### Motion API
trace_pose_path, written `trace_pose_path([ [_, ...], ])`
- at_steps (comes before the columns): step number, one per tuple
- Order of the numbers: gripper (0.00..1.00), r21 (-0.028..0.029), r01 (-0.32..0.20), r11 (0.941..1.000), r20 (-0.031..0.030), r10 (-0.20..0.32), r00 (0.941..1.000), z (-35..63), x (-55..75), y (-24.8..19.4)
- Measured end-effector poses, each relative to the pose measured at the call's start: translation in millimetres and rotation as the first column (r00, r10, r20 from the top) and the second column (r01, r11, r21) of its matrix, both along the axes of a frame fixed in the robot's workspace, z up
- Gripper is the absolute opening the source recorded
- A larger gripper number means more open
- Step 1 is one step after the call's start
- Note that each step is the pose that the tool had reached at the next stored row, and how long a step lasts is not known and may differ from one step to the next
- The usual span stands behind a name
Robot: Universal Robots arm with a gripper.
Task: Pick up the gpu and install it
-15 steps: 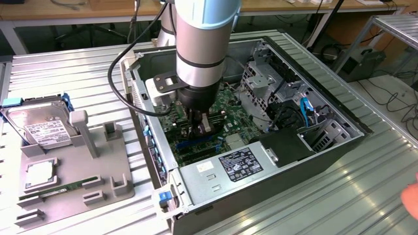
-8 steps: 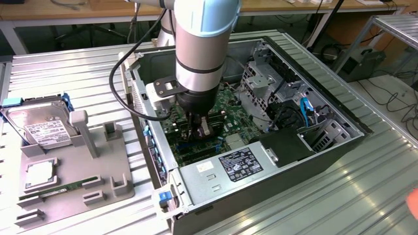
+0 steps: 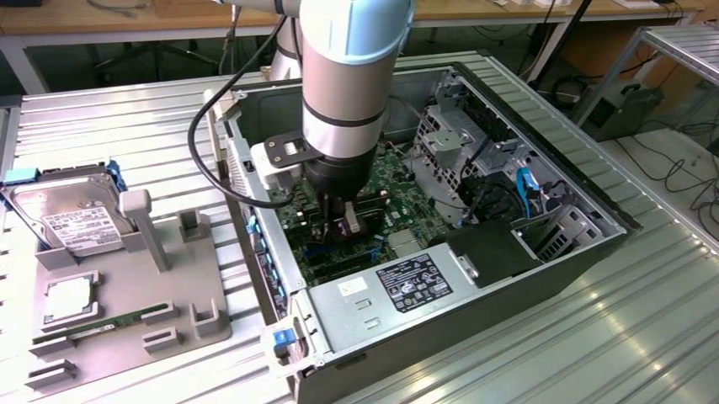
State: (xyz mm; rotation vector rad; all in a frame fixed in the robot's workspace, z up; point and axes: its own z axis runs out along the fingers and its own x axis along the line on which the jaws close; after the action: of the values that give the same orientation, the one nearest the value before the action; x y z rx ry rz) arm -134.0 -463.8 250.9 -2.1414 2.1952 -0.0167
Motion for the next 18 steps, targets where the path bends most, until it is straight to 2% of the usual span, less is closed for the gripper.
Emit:
trace_pose_path([
  [1,0.40,-0.0002,0.000,1.0000,-0.0001,0.000,1.0000,0.1,0.0,0.0],
  [2,0.46,-0.0002,0.000,1.0000,-0.0001,0.000,1.0000,0.1,0.0,0.0],
  [4,0.46,-0.0013,0.000,1.0000,-0.0003,0.000,1.0000,3.3,0.0,0.1],
  [9,0.46,-0.0016,0.000,1.0000,0.0000,0.000,1.0000,30.6,0.0,1.6],
  [11,0.45,-0.0013,-0.001,1.0000,-0.0011,0.001,1.0000,30.7,2.5,1.8],
  [12,0.38,-0.0014,-0.002,1.0000,-0.0041,0.002,1.0000,30.7,6.2,1.7],
  [13,0.38,-0.0014,-0.003,1.0000,-0.0083,0.003,1.0000,30.6,10.6,1.7],
  [15,0.25,-0.0014,-0.005,1.0000,-0.0185,0.005,0.9998,30.7,20.2,1.7],
  [16,0.25,-0.0014,-0.006,1.0000,-0.0236,0.006,0.9997,30.7,25.6,1.7],
  [18,0.11,-0.0013,-0.007,1.0000,-0.0315,0.007,0.9995,30.7,35.0,1.8],
])
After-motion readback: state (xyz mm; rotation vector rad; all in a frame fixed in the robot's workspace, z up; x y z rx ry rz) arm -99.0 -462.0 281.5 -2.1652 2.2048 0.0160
